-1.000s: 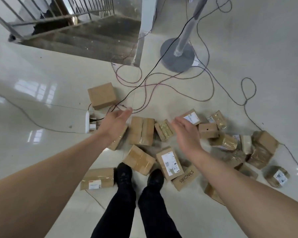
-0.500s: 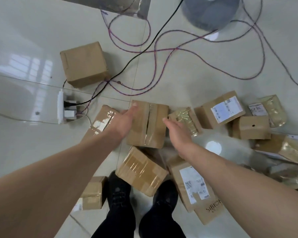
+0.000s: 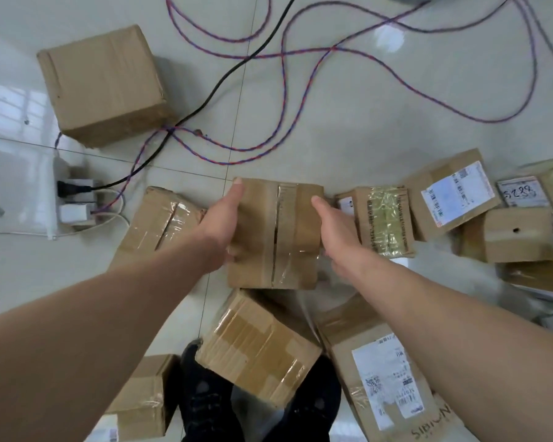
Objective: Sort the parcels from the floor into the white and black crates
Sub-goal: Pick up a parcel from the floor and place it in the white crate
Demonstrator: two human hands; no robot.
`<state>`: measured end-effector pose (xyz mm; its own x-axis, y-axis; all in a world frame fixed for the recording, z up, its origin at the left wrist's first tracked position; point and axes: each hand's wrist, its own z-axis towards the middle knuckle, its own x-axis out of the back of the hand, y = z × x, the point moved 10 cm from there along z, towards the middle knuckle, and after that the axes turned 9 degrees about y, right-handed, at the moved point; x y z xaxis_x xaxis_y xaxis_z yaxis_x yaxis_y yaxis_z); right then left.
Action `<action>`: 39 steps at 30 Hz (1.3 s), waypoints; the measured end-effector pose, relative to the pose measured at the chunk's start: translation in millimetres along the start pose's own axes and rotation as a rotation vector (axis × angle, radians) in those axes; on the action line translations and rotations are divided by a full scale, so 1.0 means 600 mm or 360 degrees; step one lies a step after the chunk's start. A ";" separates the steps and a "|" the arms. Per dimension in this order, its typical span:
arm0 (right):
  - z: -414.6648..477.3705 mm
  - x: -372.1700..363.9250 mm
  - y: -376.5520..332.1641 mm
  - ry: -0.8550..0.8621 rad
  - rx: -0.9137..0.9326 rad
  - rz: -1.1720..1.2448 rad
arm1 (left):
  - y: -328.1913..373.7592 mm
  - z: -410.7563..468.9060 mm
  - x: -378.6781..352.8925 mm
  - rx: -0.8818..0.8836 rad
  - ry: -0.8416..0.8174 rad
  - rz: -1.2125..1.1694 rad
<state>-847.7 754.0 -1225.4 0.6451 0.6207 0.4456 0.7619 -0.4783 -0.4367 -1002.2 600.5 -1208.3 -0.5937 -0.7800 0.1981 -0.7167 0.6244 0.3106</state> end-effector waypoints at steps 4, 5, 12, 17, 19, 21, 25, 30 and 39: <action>-0.001 0.035 -0.008 0.0216 -0.0108 0.0686 | 0.023 0.004 0.019 -0.0066 0.0110 -0.0375; -0.005 0.050 -0.005 0.0283 -0.0146 0.0825 | 0.027 0.004 0.032 -0.0081 0.0181 -0.0454; -0.034 0.056 0.067 0.0199 -0.0253 0.0548 | -0.043 -0.001 0.053 0.0168 0.0055 -0.0117; -0.048 0.015 0.067 0.0032 -0.0222 0.0301 | -0.066 -0.014 0.020 0.0200 -0.0050 0.0069; -0.043 0.013 0.065 0.0099 -0.0142 0.0188 | -0.074 -0.017 0.010 0.0174 -0.0038 0.0113; -0.031 0.001 0.077 0.0051 -0.0126 0.0131 | -0.067 -0.026 0.005 0.0087 -0.0007 0.0045; -0.041 0.000 0.083 -0.0027 -0.0250 0.0286 | 0.029 -0.028 -0.003 -0.0357 0.0061 -0.0088; -0.035 0.046 0.044 0.0338 0.0045 -0.0149 | 0.084 -0.033 0.021 -0.0752 0.0323 0.0019; 0.013 0.015 -0.029 -0.0039 0.0244 -0.0210 | -0.011 0.023 0.018 -0.0087 0.0250 -0.0127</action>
<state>-855.6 773.1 -1219.9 0.5373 0.6876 0.4883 0.8207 -0.2927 -0.4908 -1008.6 588.5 -1221.0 -0.4683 -0.8267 0.3120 -0.7356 0.5604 0.3807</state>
